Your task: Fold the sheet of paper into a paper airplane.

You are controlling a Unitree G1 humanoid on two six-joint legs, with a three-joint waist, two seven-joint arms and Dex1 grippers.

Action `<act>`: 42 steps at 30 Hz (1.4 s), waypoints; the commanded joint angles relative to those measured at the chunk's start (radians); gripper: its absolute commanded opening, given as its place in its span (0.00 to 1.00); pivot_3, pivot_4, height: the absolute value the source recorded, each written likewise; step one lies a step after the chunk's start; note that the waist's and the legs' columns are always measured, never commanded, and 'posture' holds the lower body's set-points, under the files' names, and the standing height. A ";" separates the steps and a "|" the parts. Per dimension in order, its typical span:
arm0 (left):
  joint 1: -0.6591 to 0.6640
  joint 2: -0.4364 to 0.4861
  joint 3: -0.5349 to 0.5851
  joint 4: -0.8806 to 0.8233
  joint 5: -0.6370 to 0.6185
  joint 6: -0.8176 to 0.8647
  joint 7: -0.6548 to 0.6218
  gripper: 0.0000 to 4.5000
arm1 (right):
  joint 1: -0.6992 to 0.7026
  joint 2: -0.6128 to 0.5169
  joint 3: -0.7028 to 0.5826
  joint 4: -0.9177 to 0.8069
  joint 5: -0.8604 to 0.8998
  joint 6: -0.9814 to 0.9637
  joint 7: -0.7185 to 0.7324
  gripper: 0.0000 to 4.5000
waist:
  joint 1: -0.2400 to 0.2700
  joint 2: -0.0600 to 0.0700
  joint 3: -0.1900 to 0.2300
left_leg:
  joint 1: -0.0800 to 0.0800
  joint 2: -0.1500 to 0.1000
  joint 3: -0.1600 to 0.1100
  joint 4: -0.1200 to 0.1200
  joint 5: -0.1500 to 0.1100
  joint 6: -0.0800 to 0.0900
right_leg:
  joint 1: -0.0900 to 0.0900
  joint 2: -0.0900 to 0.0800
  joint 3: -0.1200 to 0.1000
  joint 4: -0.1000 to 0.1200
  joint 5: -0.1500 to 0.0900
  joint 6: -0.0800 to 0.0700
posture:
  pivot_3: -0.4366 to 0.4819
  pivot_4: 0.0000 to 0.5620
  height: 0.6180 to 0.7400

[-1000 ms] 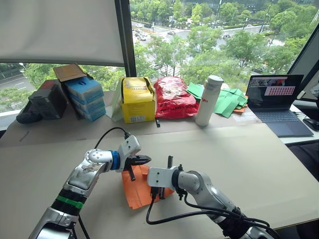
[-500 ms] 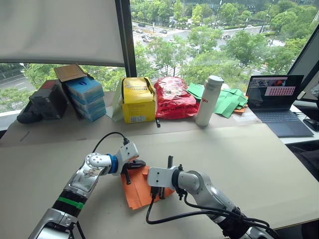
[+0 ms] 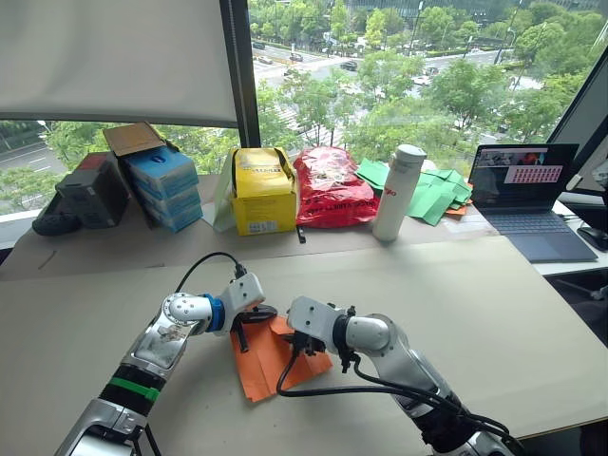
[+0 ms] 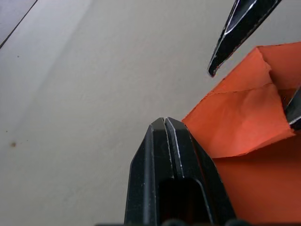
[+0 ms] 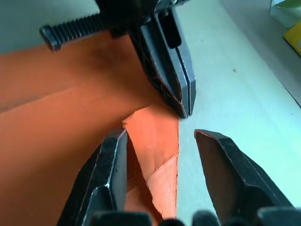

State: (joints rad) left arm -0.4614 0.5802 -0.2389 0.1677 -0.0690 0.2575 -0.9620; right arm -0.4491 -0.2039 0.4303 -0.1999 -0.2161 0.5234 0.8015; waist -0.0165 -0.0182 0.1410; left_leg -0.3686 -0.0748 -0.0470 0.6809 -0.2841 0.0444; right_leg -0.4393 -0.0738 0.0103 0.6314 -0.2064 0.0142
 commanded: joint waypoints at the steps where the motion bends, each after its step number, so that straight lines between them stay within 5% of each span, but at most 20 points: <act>1: 0.026 0.006 -0.021 0.012 0.032 0.010 0.004 0.00 | -0.067 0.017 -0.070 -0.047 0.092 0.084 0.018 0.45 | 0.000 0.000 0.000 | 0.000 0.000 0.000 0.000 0.000 0.000 | 0.000 0.000 0.000 0.000 0.000 0.000 | 0.48 0.27 1.00; 7: 0.026 0.003 -0.022 0.010 0.032 0.007 0.006 0.00 | -0.098 0.013 -0.038 0.050 0.101 0.099 -0.023 0.01 | 0.001 0.000 0.000 | 0.000 0.000 0.000 0.000 0.001 -0.001 | 0.000 -0.001 0.000 0.000 0.000 0.000 | 0.48 0.27 1.00; 24: 0.033 0.008 -0.016 -0.020 0.027 0.013 0.011 0.00 | -0.159 0.065 0.062 0.315 0.057 0.106 -0.101 0.01 | -0.001 0.000 0.000 | 0.000 0.000 0.000 0.000 0.003 -0.005 | 0.000 -0.001 0.000 0.000 0.000 0.000 | 0.48 0.27 1.00; 42: 0.039 0.002 -0.016 -0.020 0.034 0.007 0.013 0.00 | -0.098 -0.018 0.108 0.234 0.072 0.241 -0.068 0.01 | 0.000 0.000 -0.007 | 0.001 0.000 0.000 0.000 0.000 0.000 | 0.001 -0.001 0.000 0.000 0.000 0.000 | 0.48 0.27 1.00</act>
State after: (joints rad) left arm -0.4384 0.5789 -0.2393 0.1428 -0.0570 0.2596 -0.9483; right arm -0.5821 -0.1955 0.5120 0.0009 -0.1416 0.7009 0.7183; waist -0.0166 -0.0185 0.1337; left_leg -0.3670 -0.0749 -0.0475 0.6808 -0.2841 0.0442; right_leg -0.4382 -0.0749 0.0105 0.6315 -0.2064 0.0142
